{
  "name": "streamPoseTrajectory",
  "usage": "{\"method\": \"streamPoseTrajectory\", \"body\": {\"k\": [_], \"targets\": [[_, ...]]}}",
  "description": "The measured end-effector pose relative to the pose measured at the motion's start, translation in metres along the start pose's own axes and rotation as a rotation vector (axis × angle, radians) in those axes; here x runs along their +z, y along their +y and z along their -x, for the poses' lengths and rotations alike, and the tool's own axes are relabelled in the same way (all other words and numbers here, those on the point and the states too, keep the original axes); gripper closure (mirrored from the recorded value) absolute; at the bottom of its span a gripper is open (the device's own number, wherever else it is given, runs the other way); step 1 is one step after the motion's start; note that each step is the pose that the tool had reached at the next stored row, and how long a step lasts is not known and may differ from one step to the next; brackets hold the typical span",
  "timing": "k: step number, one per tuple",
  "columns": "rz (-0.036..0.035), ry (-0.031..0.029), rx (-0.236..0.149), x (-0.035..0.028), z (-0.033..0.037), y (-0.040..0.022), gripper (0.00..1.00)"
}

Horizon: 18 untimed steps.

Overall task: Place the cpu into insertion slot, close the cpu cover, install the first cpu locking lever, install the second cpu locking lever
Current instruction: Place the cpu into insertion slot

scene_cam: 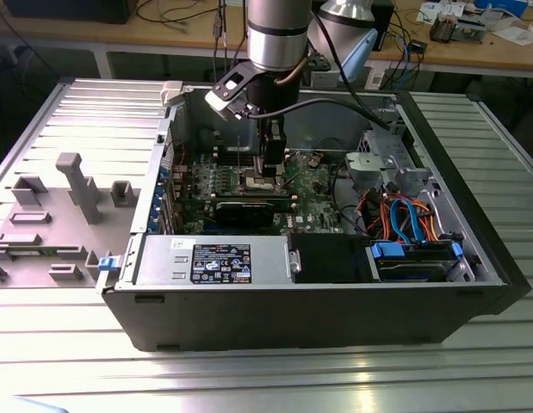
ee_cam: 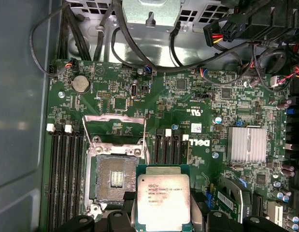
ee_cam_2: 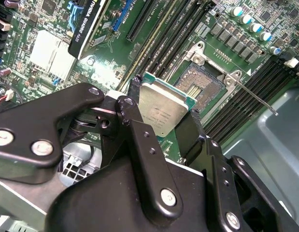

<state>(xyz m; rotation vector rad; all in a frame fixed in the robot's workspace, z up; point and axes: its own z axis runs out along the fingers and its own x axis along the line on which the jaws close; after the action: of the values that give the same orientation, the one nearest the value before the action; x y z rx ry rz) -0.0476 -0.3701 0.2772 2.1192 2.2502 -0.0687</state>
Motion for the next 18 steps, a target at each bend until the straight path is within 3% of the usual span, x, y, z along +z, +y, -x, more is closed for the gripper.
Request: {"method": "streamPoseTrajectory", "body": {"k": [18], "targets": [[-0.0001,0.0,0.0,0.0047,-0.0003,-0.0001,0.46]]}}
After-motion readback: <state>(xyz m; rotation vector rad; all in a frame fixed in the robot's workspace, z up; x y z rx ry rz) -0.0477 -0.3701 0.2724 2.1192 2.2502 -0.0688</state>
